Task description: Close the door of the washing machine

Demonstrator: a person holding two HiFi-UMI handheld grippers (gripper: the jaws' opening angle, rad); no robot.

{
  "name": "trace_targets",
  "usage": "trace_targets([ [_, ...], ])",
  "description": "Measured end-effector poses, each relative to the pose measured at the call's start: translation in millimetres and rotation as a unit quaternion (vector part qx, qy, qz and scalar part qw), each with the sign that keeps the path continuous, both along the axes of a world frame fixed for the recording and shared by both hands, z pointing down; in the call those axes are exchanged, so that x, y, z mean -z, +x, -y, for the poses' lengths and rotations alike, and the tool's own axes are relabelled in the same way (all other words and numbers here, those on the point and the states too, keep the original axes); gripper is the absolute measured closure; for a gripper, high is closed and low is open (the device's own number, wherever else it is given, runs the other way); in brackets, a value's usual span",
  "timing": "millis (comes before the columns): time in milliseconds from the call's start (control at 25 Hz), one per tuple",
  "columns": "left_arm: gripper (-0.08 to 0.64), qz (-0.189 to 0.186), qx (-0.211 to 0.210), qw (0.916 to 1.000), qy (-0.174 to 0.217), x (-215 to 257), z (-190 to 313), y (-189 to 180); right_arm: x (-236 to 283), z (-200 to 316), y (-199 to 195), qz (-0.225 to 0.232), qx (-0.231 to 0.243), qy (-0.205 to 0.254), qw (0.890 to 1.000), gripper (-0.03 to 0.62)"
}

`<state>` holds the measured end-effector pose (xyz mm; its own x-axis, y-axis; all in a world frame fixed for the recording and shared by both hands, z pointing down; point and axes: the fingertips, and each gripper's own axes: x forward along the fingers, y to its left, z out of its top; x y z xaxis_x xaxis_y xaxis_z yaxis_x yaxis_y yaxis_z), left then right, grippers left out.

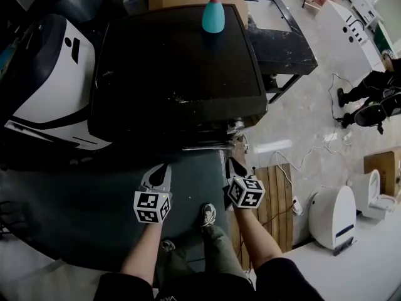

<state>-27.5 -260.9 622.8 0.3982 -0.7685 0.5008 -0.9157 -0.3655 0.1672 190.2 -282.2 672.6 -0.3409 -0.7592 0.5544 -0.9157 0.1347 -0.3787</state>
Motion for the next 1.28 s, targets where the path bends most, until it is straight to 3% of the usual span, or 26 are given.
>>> trace_targets([
  [480, 0.554, -0.009, -0.075, 0.9965, 0.036, 62.3, -89.5, -0.2, 98.8, -95.7, -2.7, -0.018, -0.06, 0.072, 0.995, 0.591],
  [1280, 0.553, -0.035, -0.148, 0.9815, 0.116, 158.5, -260.7, -63.0, 201.3, -291.0, -80.4, -0.038, -0.06, 0.157, 0.985, 0.591],
])
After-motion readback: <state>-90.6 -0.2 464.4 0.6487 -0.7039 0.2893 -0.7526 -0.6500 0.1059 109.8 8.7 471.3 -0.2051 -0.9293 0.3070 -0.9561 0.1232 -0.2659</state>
